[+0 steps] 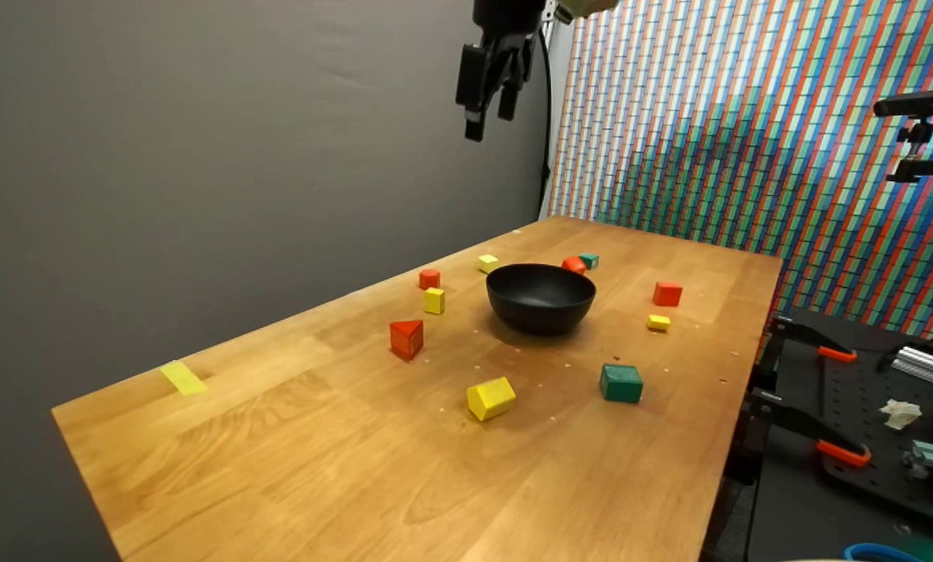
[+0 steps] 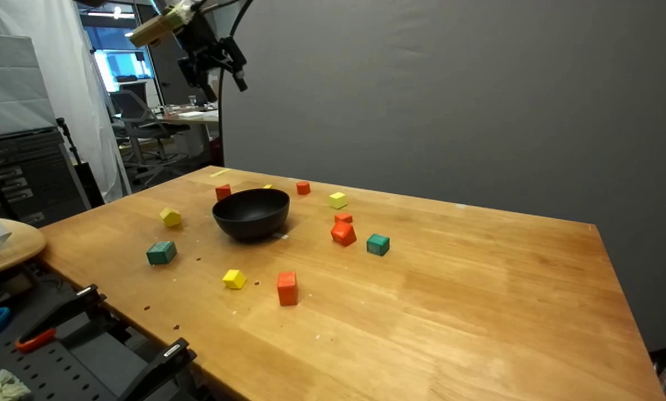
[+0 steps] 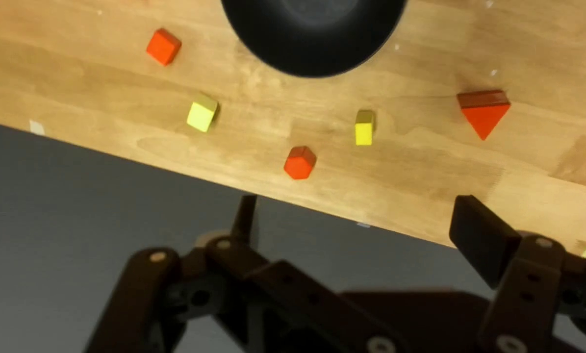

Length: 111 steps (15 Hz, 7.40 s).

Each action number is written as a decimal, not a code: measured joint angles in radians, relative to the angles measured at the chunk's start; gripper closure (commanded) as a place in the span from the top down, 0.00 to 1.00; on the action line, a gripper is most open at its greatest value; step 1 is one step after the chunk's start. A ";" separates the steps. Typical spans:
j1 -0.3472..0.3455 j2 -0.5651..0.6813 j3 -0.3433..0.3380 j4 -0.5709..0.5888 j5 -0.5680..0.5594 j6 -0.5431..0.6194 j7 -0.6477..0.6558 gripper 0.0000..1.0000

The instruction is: Place all the blocks inside the black bowl

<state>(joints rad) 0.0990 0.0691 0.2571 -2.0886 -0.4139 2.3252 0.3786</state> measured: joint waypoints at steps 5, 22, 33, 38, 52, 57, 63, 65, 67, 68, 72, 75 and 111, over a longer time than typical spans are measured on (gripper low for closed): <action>0.016 0.179 -0.041 0.172 -0.058 0.004 -0.004 1.00; 0.041 0.709 -0.185 0.566 0.248 0.072 -0.217 1.00; 0.040 0.880 -0.199 0.783 0.266 -0.035 -0.262 0.73; 0.039 0.946 -0.212 0.868 0.282 -0.091 -0.261 0.45; 0.073 0.641 -0.236 0.645 0.323 -0.154 -0.138 0.19; 0.077 0.453 -0.234 0.383 0.352 -0.356 -0.021 0.18; 0.064 0.400 -0.235 0.148 0.452 -0.409 0.044 0.67; 0.063 0.395 -0.235 0.121 0.459 -0.341 0.055 0.81; 0.071 0.378 -0.236 0.105 0.440 -0.264 0.080 0.97; 0.079 0.365 -0.237 0.101 0.414 -0.231 0.100 1.00; 0.133 0.294 -0.239 0.101 0.259 -0.156 0.193 1.00; 0.166 0.288 -0.238 0.113 0.140 -0.070 0.209 1.00; 0.292 0.783 -0.375 0.542 0.101 0.044 0.124 0.32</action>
<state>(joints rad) 0.3914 0.8520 -0.1178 -1.5467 -0.3128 2.3688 0.5023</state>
